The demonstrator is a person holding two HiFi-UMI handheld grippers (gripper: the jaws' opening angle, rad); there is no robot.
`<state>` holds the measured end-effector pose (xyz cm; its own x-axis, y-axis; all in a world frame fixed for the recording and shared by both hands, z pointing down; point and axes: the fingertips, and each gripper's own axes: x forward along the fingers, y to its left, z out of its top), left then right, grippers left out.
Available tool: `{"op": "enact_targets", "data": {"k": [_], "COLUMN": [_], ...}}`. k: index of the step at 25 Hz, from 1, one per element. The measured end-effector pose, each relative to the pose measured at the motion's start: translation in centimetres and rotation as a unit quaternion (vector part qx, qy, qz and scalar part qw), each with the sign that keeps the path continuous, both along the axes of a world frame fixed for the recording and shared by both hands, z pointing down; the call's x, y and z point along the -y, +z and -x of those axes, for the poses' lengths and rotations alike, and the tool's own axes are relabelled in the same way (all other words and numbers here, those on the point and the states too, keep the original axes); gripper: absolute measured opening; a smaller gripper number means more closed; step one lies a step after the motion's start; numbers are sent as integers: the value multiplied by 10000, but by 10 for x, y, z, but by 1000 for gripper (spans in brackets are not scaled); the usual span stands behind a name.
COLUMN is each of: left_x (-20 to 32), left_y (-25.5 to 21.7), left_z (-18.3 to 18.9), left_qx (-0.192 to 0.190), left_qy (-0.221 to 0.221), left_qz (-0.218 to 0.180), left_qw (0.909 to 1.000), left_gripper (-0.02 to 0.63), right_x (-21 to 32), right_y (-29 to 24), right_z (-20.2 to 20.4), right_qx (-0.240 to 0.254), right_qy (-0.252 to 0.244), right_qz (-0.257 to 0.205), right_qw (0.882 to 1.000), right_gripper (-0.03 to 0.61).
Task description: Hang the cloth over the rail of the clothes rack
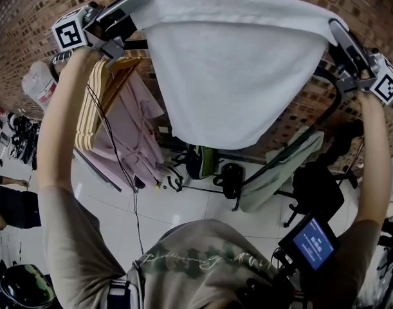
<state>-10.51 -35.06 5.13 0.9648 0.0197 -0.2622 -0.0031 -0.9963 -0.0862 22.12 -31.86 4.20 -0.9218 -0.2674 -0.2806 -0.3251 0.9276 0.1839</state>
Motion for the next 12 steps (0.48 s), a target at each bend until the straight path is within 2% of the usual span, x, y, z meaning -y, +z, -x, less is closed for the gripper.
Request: {"op": "enact_targets", "data": {"k": [12], "left_x": [44], "left_y": [-12], "left_z": [-3], "left_qx": [81], "left_qy": [-311], "left_qz": [144], "left_qw": [9994], "left_gripper": [15], "right_x": [36], "right_y": [-8], "right_z": [-1], "right_qx": [19], "right_qy": [174], "right_qz": [96], "right_qw": [9998], "right_gripper": [17]}}
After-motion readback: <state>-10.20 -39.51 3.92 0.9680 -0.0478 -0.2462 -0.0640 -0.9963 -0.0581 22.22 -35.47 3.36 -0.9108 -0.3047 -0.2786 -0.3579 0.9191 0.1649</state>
